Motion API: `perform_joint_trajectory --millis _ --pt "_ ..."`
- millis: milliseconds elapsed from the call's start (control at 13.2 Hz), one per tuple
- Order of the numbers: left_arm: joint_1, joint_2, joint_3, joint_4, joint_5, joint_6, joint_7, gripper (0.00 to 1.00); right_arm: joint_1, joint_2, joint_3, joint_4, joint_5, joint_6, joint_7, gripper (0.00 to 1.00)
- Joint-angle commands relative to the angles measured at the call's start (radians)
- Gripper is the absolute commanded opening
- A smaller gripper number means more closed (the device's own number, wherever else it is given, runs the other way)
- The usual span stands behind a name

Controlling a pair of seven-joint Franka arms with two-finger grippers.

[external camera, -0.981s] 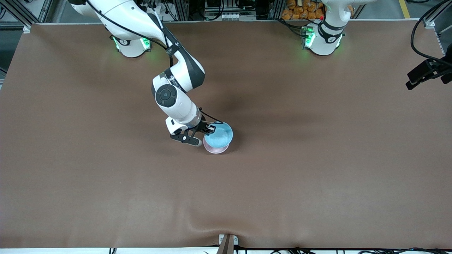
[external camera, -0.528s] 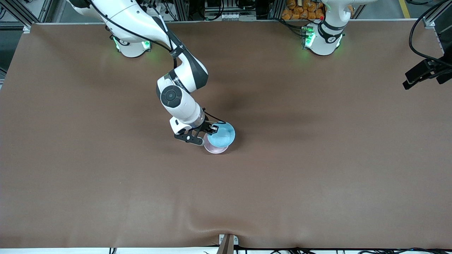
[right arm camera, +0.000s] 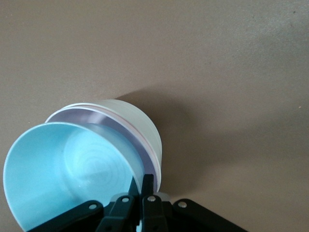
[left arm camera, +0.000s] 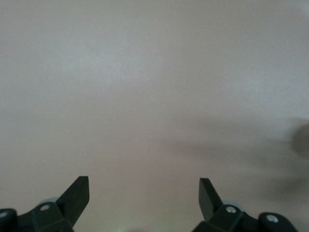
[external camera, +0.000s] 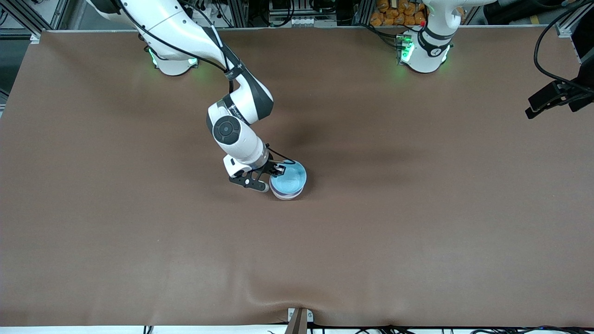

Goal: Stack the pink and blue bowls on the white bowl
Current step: 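Lower the blue bowl into the pink bowl and open the right gripper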

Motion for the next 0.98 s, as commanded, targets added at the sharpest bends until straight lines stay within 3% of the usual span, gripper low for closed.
perform_joint_trajectory --millis 0,906 --pt "-0.008 -0.012 0.010 -0.009 -0.014 -0.002 0.013 1.00 0.000 0.003 -0.011 0.000 -0.015 0.013 0.024 0.00" --pt "-0.009 -0.015 0.004 -0.013 -0.014 -0.031 0.015 1.00 -0.014 0.003 -0.022 0.011 -0.016 0.014 0.023 0.00"
